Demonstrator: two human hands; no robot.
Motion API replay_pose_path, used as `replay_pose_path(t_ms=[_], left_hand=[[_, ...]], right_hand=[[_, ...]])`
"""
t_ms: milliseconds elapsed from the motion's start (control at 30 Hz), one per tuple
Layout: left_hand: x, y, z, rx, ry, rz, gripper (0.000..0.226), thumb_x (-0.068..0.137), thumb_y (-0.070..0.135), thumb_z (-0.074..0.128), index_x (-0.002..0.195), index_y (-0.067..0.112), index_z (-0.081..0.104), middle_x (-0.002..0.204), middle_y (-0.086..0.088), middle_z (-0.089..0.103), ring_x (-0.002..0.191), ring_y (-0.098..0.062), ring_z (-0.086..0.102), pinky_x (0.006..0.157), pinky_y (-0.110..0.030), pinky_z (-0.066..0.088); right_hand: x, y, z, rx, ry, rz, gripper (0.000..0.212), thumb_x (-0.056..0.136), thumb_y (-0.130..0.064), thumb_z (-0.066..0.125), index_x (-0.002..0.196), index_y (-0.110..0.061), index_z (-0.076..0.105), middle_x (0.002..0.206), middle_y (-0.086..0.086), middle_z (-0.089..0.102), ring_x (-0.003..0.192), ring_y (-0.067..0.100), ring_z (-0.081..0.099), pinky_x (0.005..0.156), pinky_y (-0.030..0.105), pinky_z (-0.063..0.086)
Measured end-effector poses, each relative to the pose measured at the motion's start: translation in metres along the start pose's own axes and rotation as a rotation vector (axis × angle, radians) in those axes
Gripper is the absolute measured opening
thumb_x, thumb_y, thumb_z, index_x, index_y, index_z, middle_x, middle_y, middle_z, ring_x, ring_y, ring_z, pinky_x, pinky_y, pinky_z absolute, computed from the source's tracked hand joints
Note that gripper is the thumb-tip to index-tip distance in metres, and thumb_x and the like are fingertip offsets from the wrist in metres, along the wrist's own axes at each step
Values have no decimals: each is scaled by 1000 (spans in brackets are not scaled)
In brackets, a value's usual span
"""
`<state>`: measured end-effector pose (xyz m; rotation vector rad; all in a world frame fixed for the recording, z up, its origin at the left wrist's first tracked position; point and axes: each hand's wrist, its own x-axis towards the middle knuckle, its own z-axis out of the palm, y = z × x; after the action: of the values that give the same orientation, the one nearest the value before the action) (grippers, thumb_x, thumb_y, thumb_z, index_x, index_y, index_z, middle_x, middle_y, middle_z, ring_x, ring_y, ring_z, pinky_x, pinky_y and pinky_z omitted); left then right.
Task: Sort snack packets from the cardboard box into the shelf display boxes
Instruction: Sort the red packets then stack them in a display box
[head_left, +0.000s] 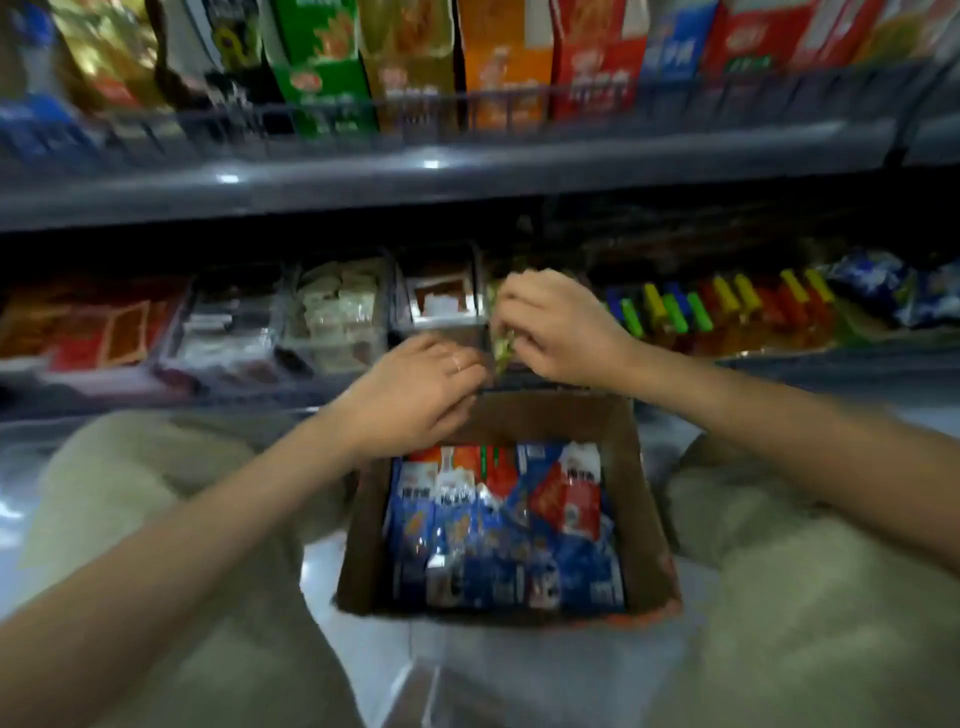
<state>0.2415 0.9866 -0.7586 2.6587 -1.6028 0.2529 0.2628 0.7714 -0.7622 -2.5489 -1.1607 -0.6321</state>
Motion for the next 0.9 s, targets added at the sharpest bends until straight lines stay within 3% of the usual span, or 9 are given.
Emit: replay_pose_path(t_ms=[133, 267, 333, 400, 467, 567, 633, 733, 900], left_hand=[[-53, 31, 42, -263, -225, -146, 36, 85, 31, 38, 99, 13, 65, 92, -2, 67, 80, -25, 65, 70, -34, 49], [-83, 45, 69, -383, -317, -274, 21, 92, 19, 52, 109, 18, 64, 100, 0, 68, 86, -23, 63, 69, -32, 48], [-88, 48, 73, -401, -347, -310, 25, 92, 18, 54, 115, 18, 63, 106, -1, 67, 87, -21, 63, 70, -31, 47], [-87, 45, 74, -400, -345, -332, 26, 93, 19, 54, 117, 18, 63, 108, -2, 68, 86, -21, 62, 70, -31, 47], [-85, 41, 76, -392, -305, -356, 27, 93, 19, 54, 119, 18, 63, 109, -3, 68, 87, -23, 63, 71, -32, 47], [-84, 37, 81, -401, -288, -378, 27, 93, 19, 55, 119, 18, 63, 108, -3, 69, 86, -22, 63, 67, -28, 42], [-84, 39, 84, -412, -339, -383, 27, 93, 19, 55, 119, 17, 62, 109, -3, 67, 86, -21, 61, 66, -26, 39], [-84, 45, 88, -412, -463, -402, 28, 94, 22, 53, 122, 20, 59, 110, -2, 64, 87, -17, 59, 68, -29, 46], [-77, 55, 94, -428, -742, -375, 36, 98, 31, 47, 133, 26, 47, 118, 0, 59, 95, -15, 56, 76, -28, 47]], right_hand=[[-67, -27, 66, 259, -436, 296, 17, 86, -9, 50, 99, -12, 61, 98, 3, 57, 88, 18, 54, 72, 30, 40], [-139, -42, 135, 585, -775, 1019, 5, 91, -14, 55, 94, -18, 53, 77, 8, 53, 71, 24, 52, 66, 41, 43], [-166, -53, 157, 777, -842, 1350, 1, 93, -16, 57, 93, -16, 57, 82, 10, 55, 76, 28, 57, 76, 39, 46], [-184, -60, 172, 784, -940, 1558, 49, 93, -25, 60, 134, -8, 38, 122, 14, 51, 110, 31, 56, 93, 36, 46], [-196, -67, 181, 593, -928, 1551, 94, 87, -39, 65, 150, -9, 1, 147, 18, 28, 125, 35, 45, 97, 35, 43], [-206, -64, 202, 469, -911, 1551, 102, 86, -46, 63, 150, -13, -11, 152, 22, 16, 118, 36, 50, 90, 35, 47], [-209, -60, 212, 283, -1017, 1455, 87, 91, -41, 58, 150, -8, 2, 149, 21, 23, 120, 34, 49, 93, 36, 47], [-205, -49, 210, -66, -1153, 1053, 38, 99, -17, 43, 135, -8, 42, 137, 10, 45, 125, 24, 46, 100, 34, 41], [-205, -49, 200, -244, -1217, 735, 28, 96, -5, 42, 111, -16, 63, 115, 1, 61, 109, 19, 56, 89, 30, 48]])
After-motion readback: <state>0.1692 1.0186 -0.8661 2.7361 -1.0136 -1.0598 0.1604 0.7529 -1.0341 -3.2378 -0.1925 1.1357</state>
